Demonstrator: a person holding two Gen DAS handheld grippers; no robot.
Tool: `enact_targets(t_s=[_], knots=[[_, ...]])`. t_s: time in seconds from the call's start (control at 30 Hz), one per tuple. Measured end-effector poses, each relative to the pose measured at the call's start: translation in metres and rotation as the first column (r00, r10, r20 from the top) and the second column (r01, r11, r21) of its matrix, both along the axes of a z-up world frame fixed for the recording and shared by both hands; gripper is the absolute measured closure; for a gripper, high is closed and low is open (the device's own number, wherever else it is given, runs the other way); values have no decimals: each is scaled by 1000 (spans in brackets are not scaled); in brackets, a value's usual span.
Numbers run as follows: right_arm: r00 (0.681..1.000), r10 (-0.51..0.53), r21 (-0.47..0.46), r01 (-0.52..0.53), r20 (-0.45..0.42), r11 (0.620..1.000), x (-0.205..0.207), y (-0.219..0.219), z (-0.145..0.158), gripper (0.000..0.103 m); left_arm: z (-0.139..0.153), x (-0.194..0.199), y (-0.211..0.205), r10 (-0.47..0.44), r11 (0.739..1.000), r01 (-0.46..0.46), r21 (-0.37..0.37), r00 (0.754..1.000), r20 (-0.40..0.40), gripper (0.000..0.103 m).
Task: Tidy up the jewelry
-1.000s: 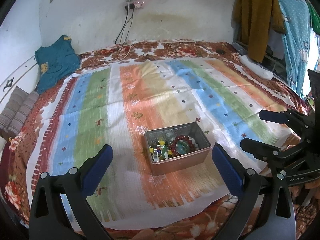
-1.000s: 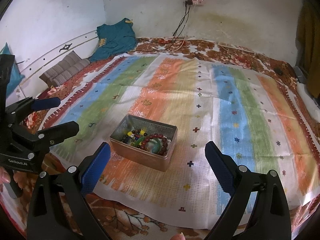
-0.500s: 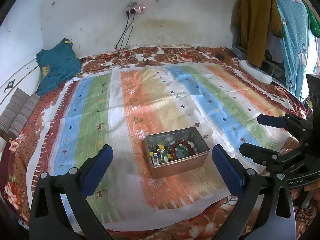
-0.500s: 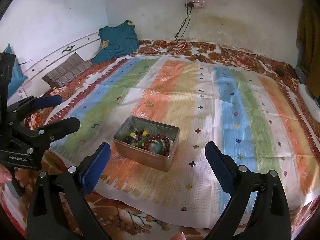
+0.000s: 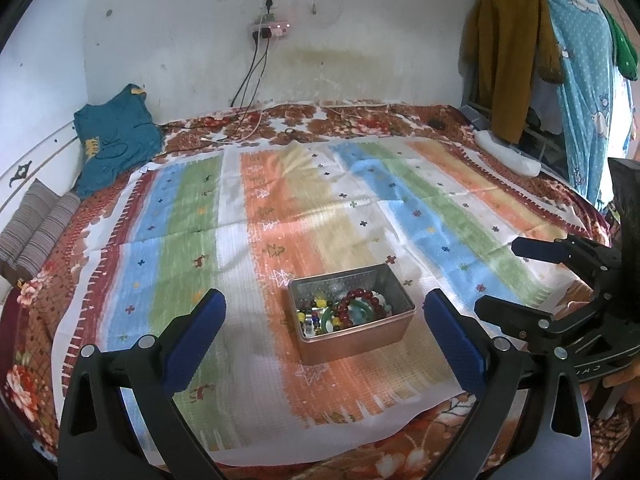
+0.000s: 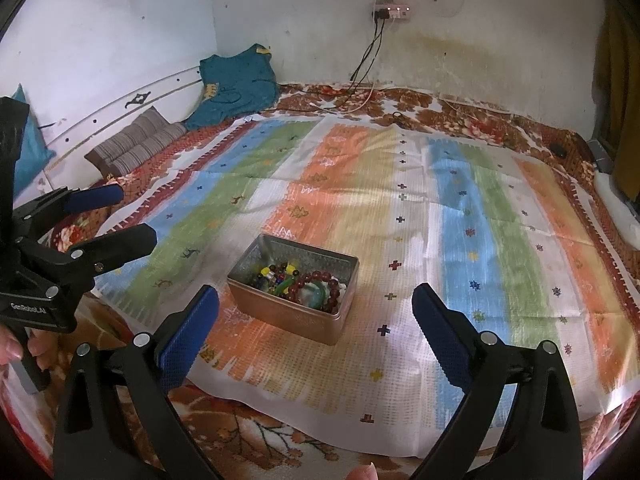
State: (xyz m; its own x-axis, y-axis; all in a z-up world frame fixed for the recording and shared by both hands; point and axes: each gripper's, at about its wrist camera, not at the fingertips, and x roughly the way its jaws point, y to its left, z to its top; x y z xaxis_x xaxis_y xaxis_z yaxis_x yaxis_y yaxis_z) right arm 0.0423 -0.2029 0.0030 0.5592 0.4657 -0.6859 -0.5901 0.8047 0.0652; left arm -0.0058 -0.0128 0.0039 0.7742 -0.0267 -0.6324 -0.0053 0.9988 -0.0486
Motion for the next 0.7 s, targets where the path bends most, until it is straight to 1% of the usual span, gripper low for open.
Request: enact_targets(t_s=[0.17, 0.7], knots=[[1000, 0, 2, 0, 4, 1000, 0, -1, 2, 5, 0, -1, -3, -10, 1000, 10, 12, 1000, 9, 6], [1000, 5, 14, -5, 25, 1000, -2, -4, 5, 5, 0, -3, -5, -22, 1000, 22, 4, 1000, 15, 6]])
